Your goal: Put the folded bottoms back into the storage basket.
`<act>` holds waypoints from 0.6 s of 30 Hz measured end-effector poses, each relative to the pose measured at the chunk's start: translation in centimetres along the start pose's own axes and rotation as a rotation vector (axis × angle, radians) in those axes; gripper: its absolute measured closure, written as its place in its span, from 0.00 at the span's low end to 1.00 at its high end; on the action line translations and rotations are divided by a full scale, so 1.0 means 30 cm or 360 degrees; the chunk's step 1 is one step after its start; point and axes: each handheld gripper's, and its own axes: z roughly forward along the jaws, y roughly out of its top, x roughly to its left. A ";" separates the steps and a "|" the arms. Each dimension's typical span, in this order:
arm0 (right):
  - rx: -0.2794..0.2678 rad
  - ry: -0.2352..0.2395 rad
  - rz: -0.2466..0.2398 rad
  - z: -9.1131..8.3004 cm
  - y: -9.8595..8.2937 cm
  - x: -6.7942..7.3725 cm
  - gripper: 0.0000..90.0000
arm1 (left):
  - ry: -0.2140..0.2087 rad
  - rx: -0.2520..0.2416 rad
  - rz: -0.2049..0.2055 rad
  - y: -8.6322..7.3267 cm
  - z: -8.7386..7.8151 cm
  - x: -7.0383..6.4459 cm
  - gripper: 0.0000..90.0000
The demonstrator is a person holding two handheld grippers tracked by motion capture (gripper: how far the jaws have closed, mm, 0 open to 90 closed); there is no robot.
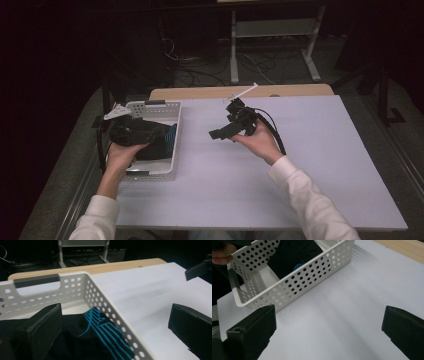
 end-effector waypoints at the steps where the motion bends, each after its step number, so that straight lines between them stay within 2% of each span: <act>1: -0.0003 0.0001 0.0006 -0.004 -0.007 -0.006 0.00 | -0.0003 -0.0009 0.0001 -0.001 -0.001 -0.006 0.00; 13: -0.0044 -0.0014 0.0014 -0.074 -0.078 -0.045 0.00 | -0.0010 -0.0058 0.0017 -0.032 -0.020 -0.057 0.00; 18: -0.0057 -0.0039 0.0020 -0.107 -0.121 -0.053 0.00 | -0.0020 -0.0061 0.0059 -0.048 -0.027 -0.089 0.00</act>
